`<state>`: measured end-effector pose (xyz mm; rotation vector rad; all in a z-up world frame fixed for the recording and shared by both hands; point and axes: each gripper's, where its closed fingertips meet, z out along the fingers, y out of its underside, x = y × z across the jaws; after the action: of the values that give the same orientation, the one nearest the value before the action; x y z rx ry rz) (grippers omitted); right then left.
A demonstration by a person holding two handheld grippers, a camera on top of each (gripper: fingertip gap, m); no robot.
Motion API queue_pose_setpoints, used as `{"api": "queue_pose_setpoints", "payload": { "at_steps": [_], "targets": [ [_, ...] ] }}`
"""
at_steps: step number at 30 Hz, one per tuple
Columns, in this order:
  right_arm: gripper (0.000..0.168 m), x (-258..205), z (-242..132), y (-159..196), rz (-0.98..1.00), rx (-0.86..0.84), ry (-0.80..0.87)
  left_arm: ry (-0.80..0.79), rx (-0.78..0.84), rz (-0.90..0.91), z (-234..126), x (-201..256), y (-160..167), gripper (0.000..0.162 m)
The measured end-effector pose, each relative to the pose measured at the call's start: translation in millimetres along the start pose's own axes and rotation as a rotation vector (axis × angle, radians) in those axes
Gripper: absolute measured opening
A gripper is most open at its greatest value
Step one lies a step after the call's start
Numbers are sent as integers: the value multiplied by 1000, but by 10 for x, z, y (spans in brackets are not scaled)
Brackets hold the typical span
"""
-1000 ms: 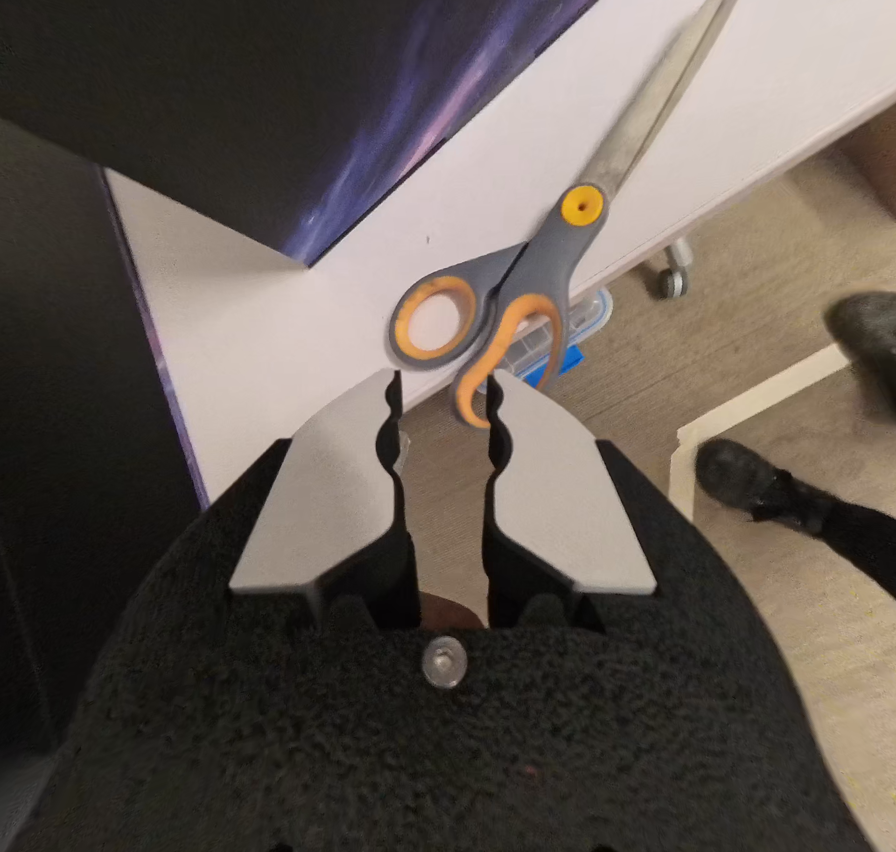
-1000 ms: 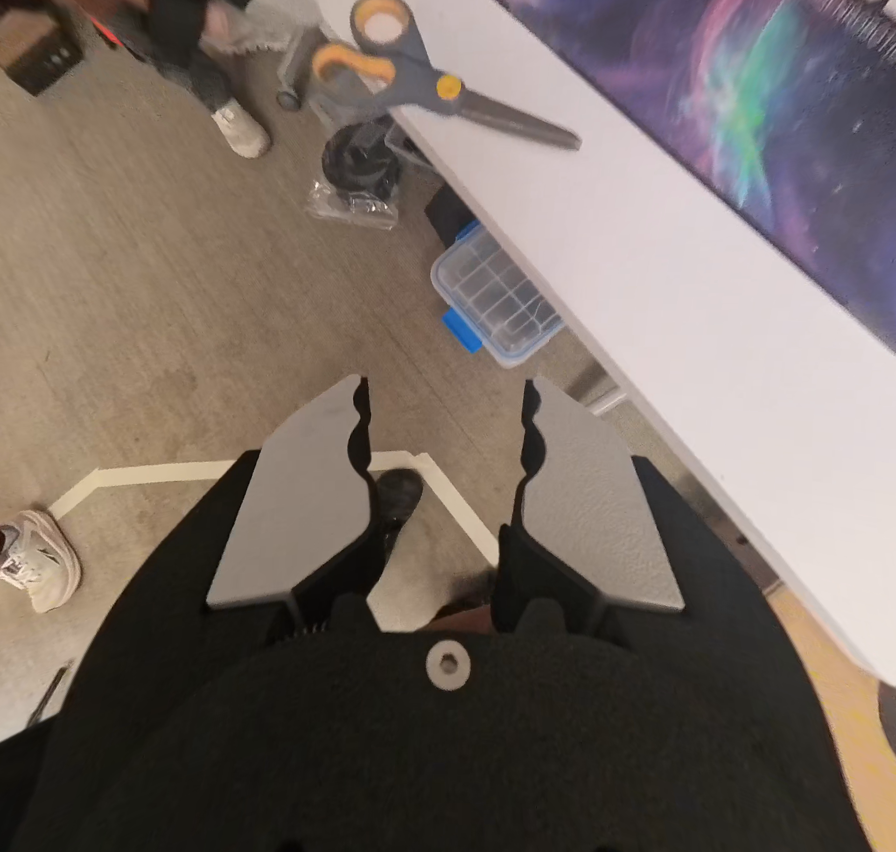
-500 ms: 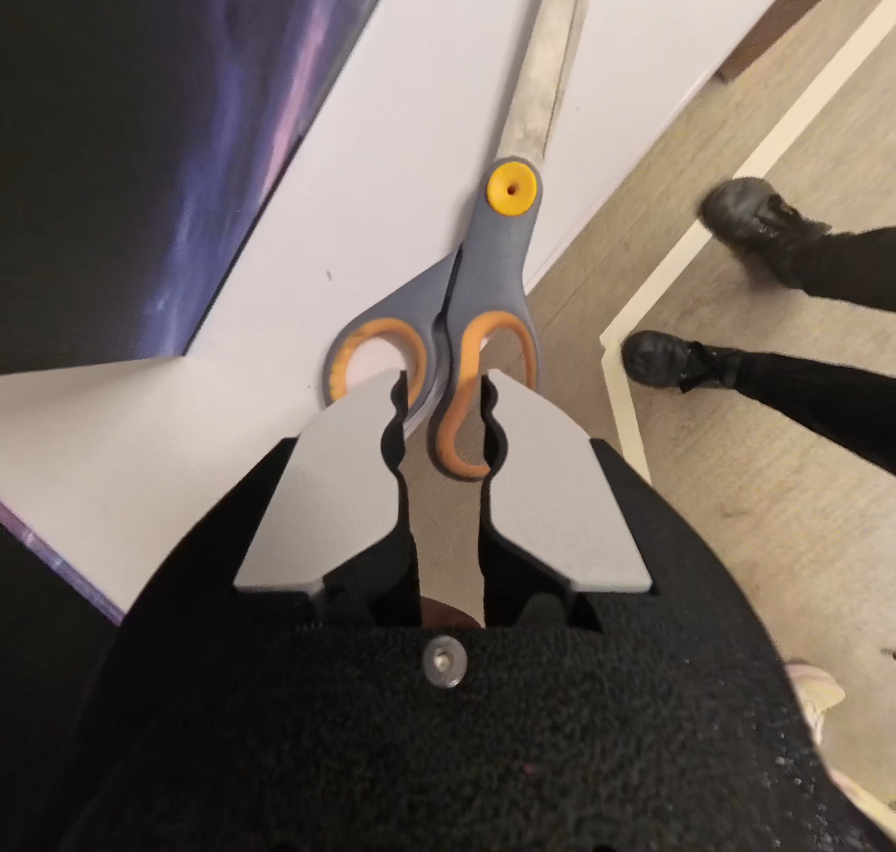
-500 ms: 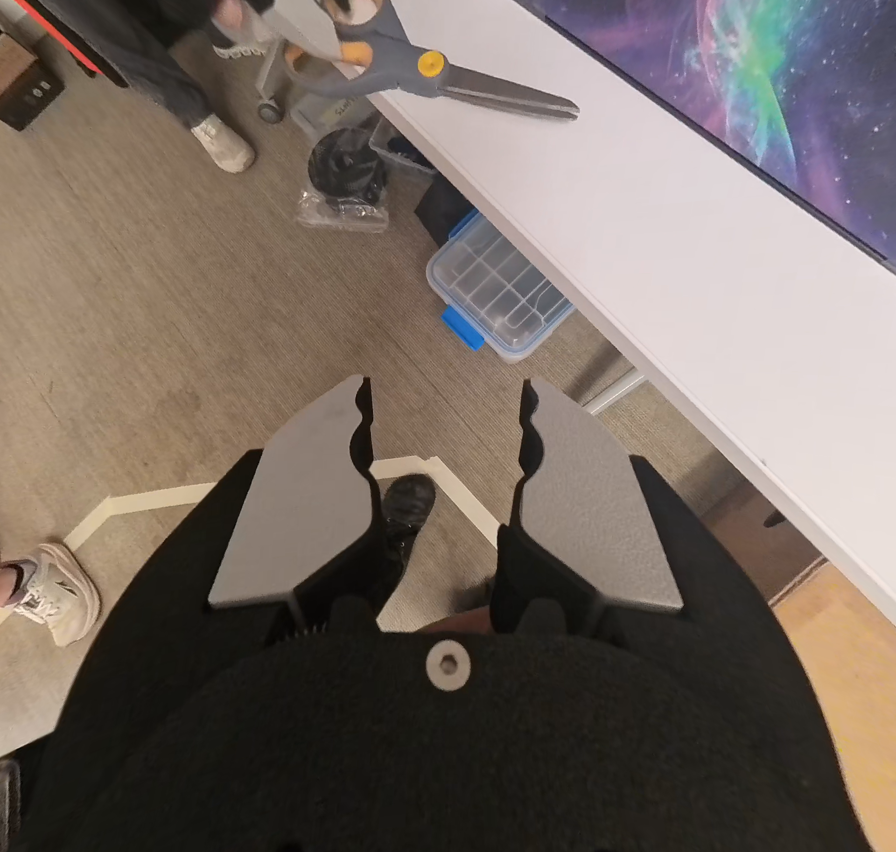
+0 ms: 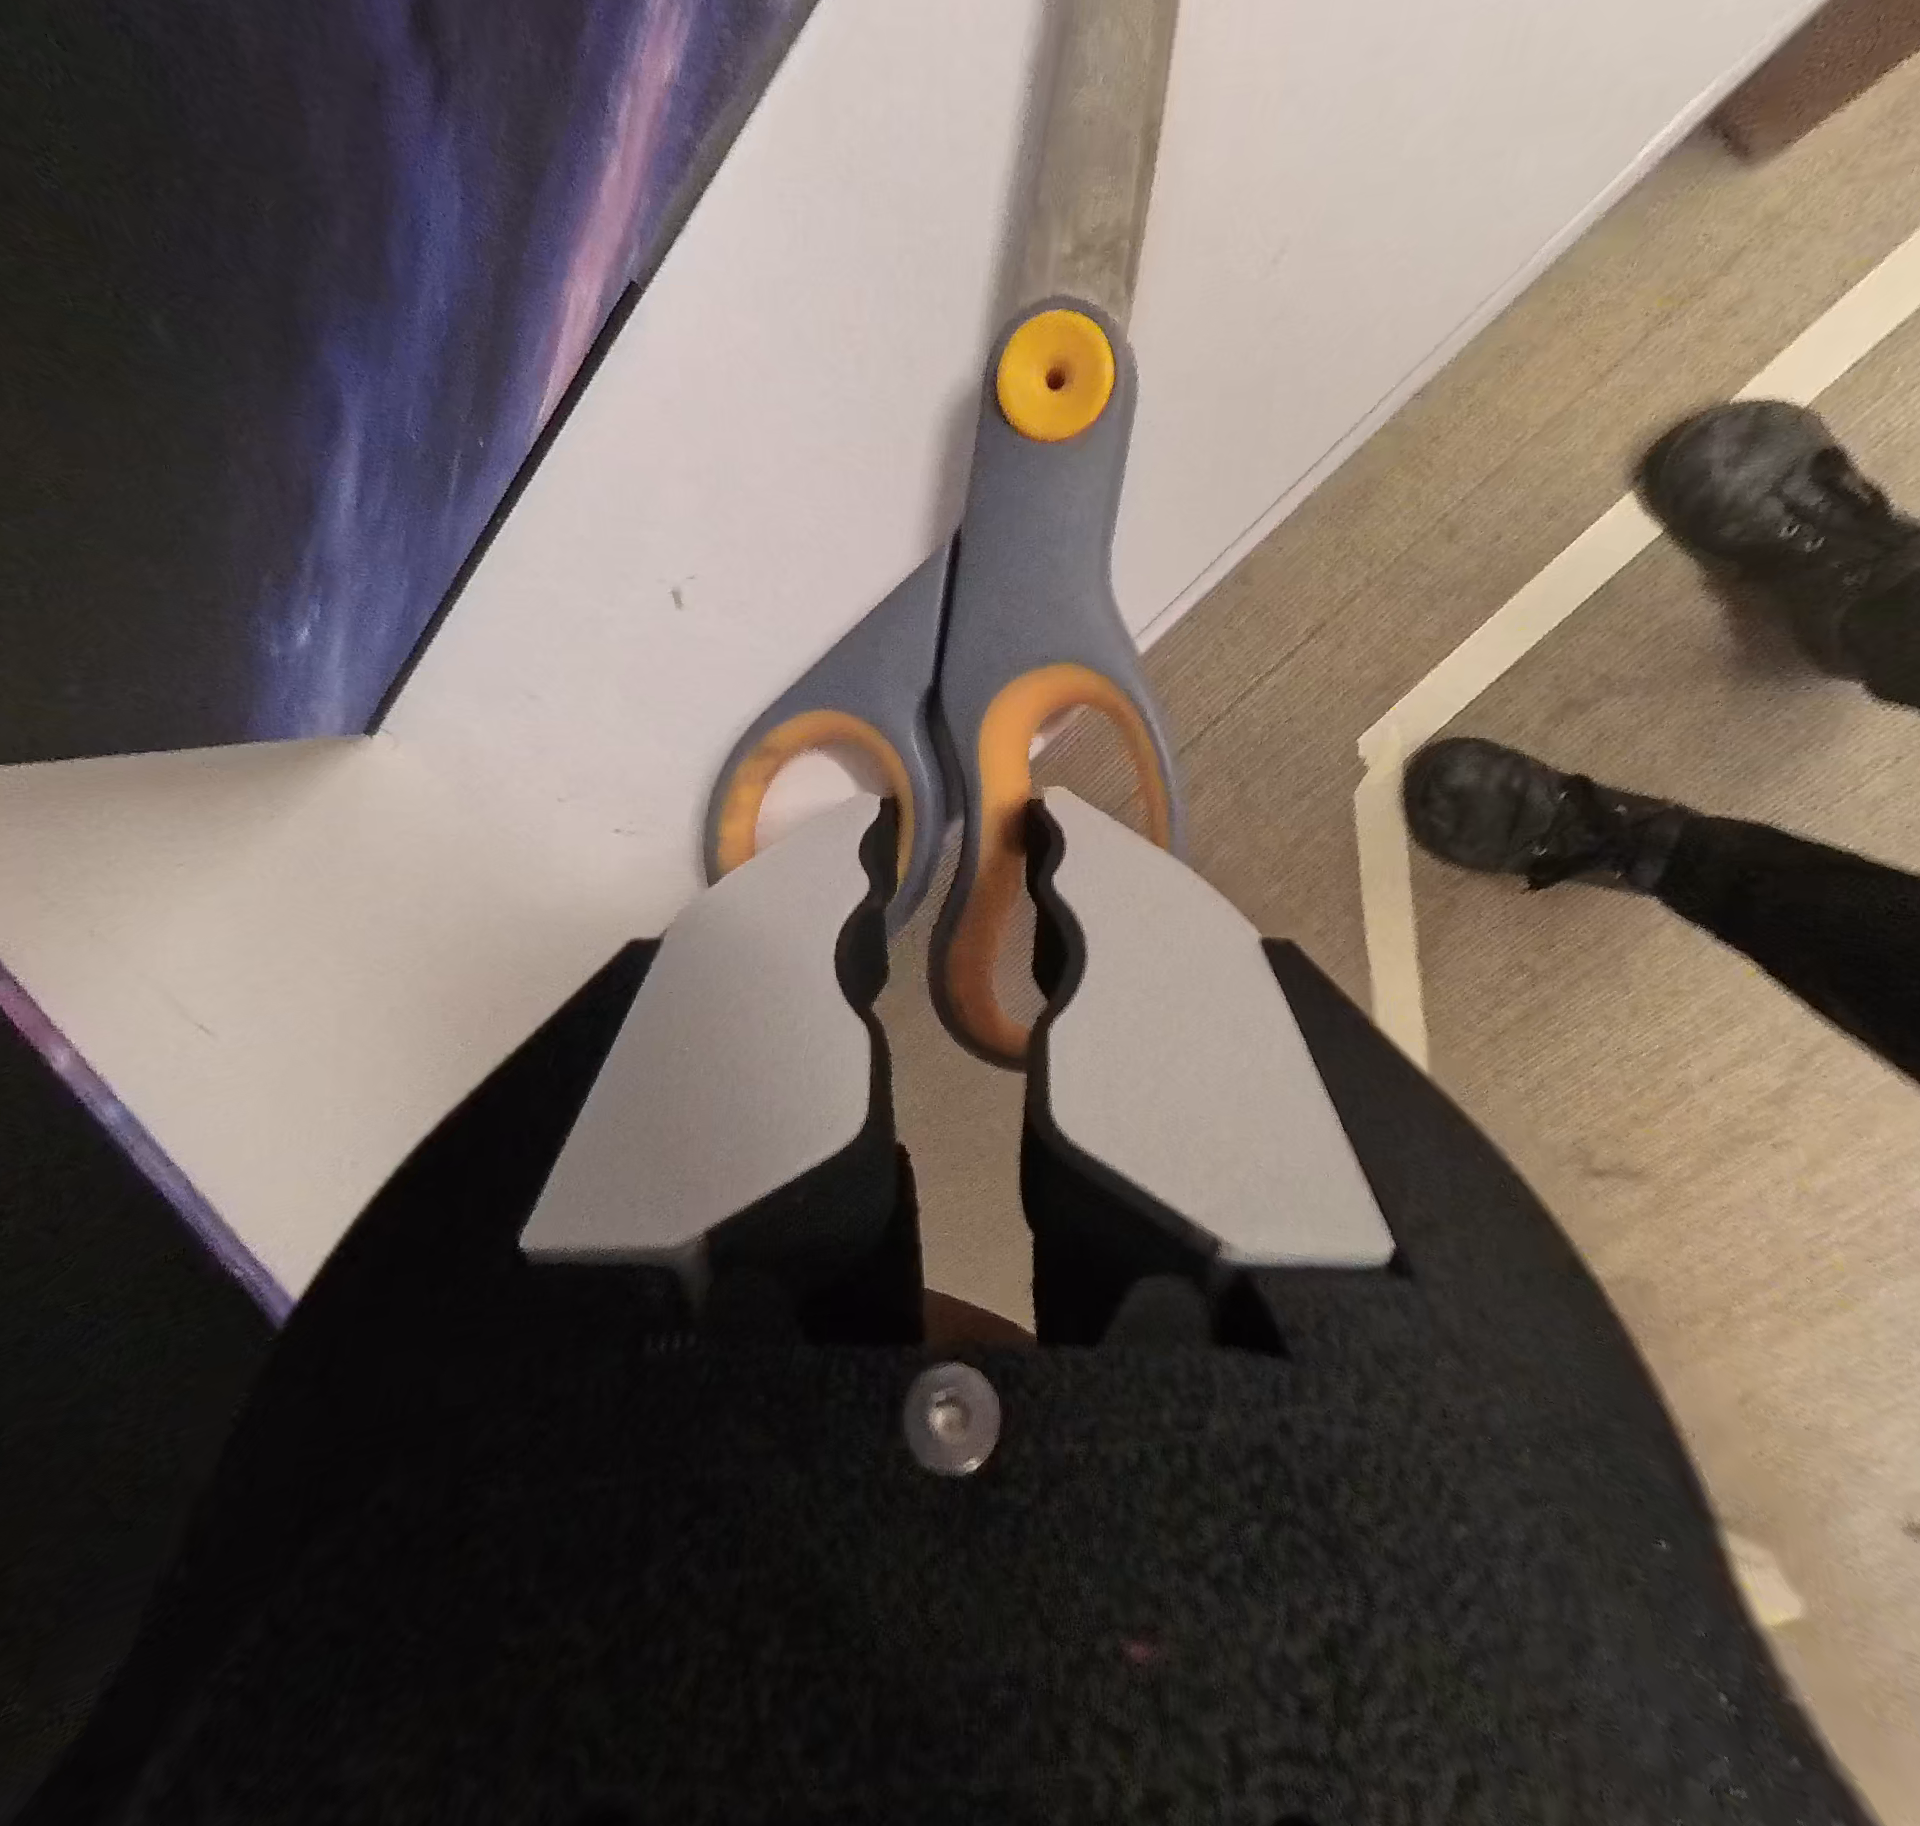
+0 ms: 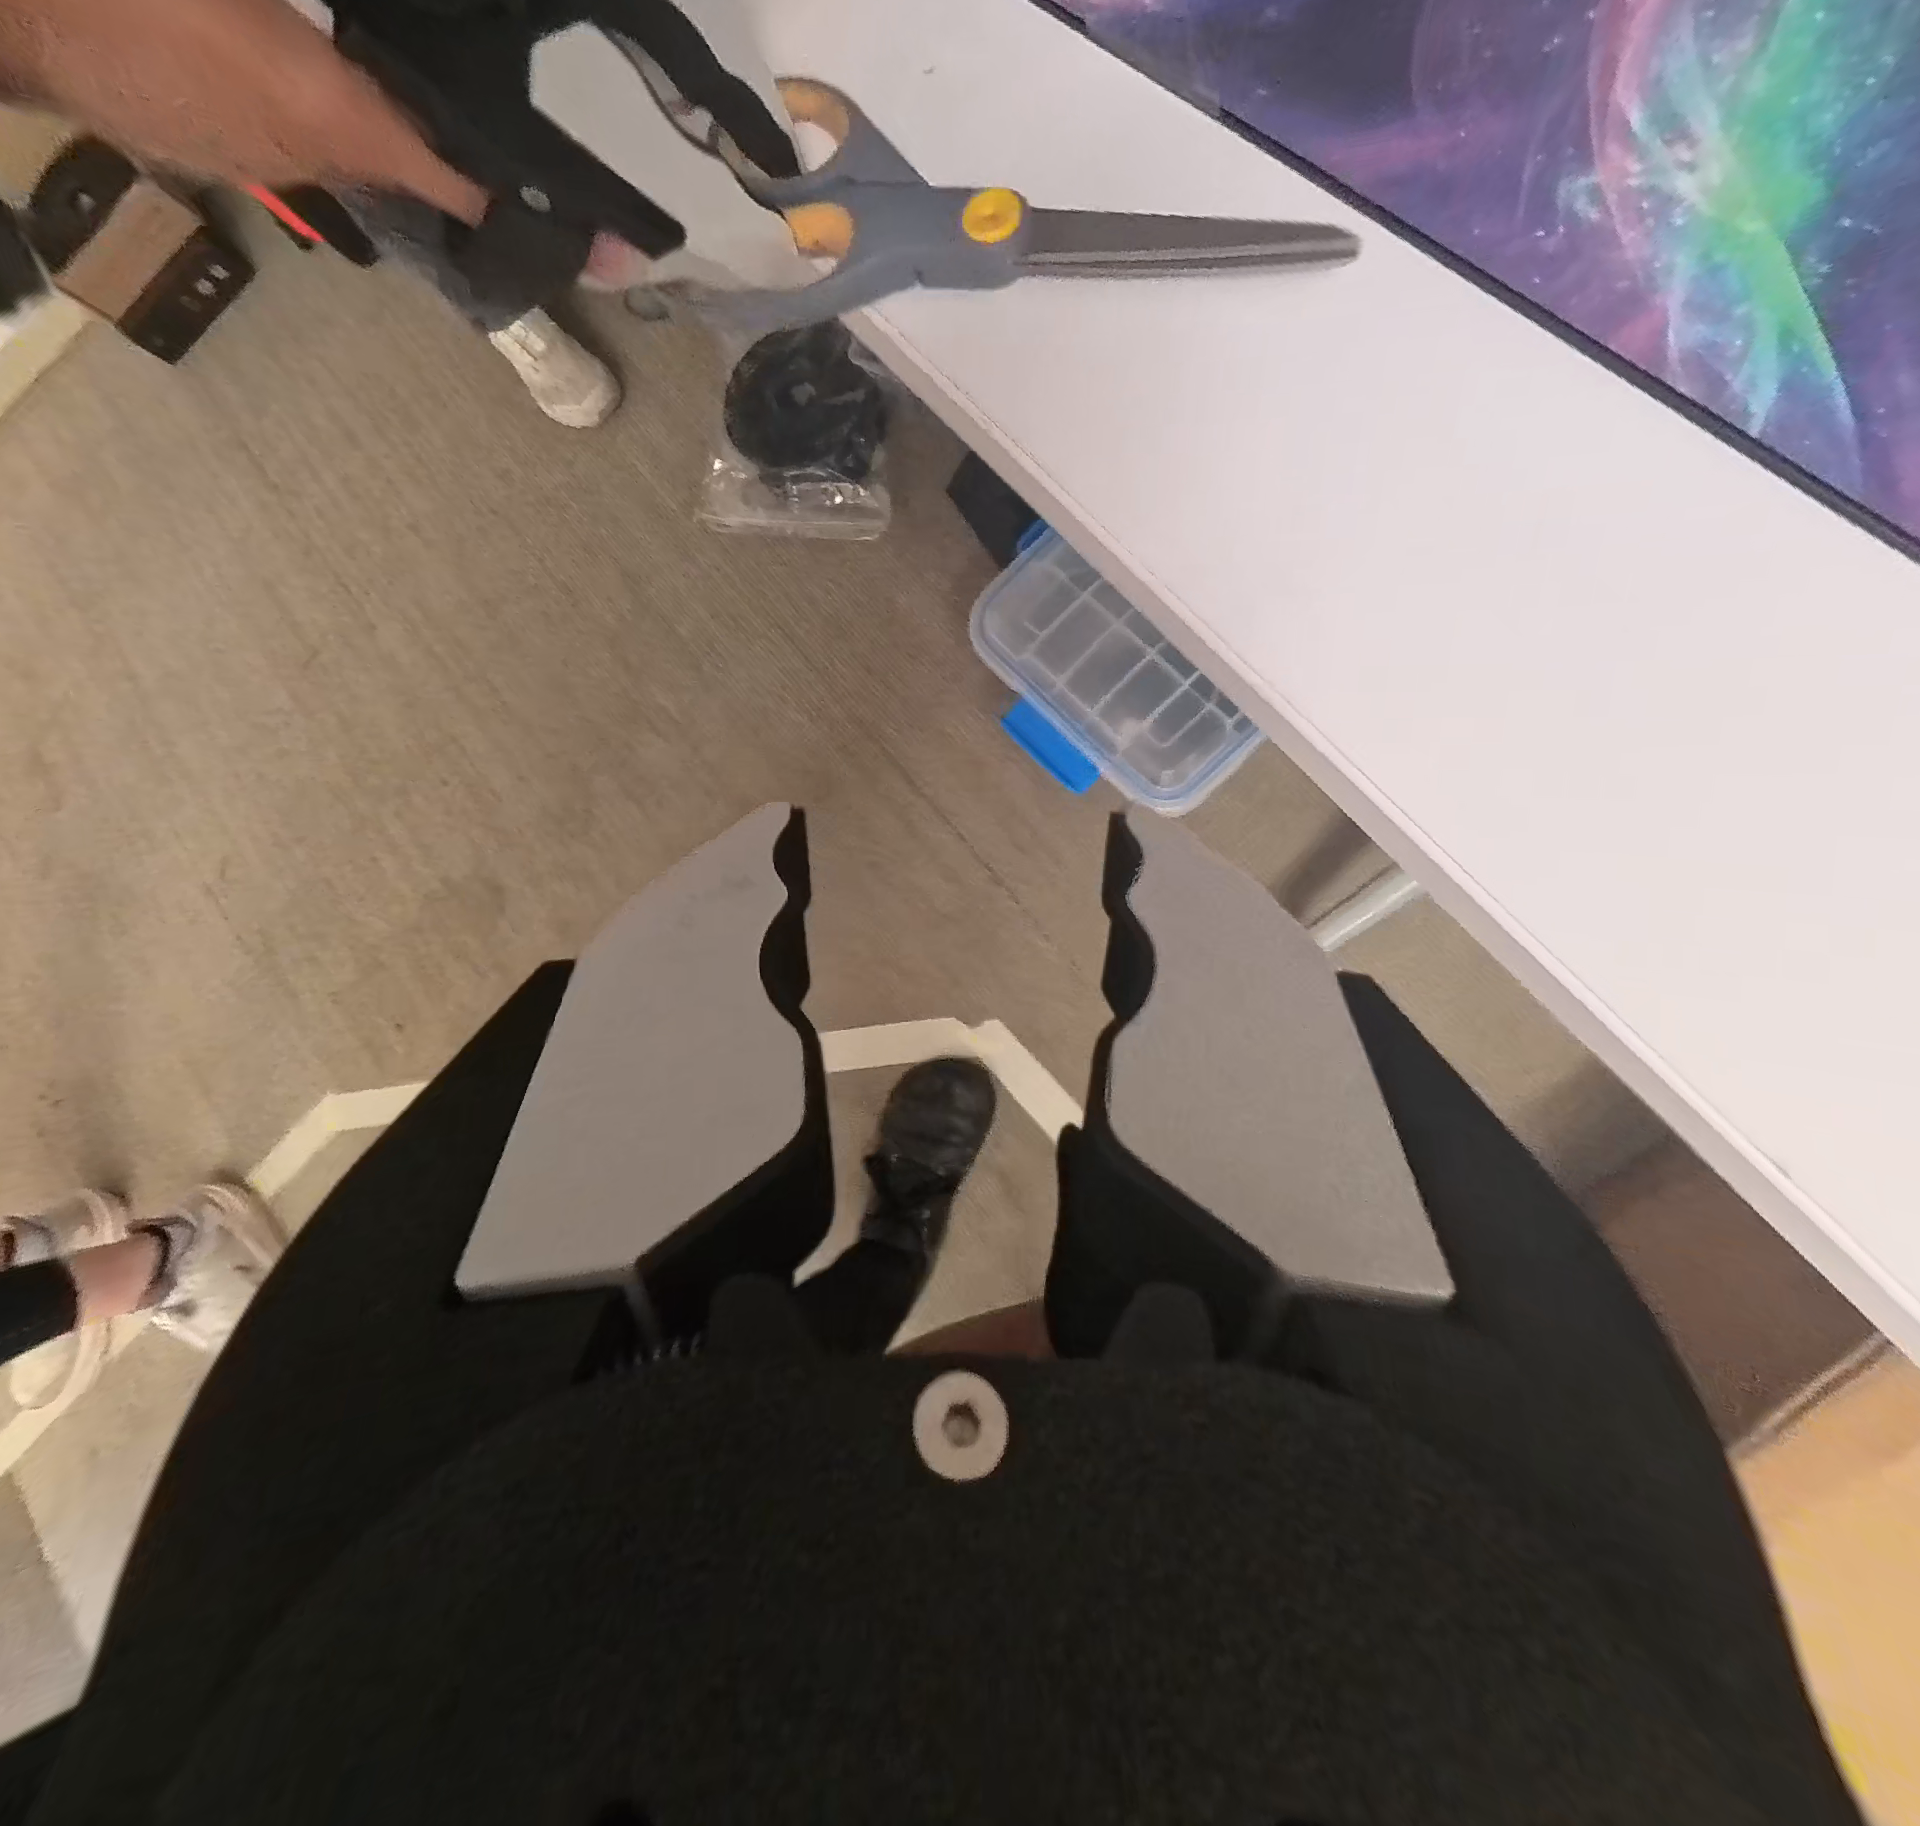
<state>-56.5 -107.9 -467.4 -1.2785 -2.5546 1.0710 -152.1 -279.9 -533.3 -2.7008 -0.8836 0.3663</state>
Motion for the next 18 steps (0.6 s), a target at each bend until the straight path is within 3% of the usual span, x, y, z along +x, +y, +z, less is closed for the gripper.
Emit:
{"api": "queue_pose_setpoints", "payload": {
  "at_steps": [5,9,18],
  "targets": [
    [52,-54,152,-206,190,37,-89,5,67,-171,-90,207,-148,23],
    [39,-7,300,-425,291,90,-114,-5,130,-318,-149,446,-282,23],
    [39,69,611,-455,539,80,-216,-49,295,-568,-232,927,-616,23]
  ]
}}
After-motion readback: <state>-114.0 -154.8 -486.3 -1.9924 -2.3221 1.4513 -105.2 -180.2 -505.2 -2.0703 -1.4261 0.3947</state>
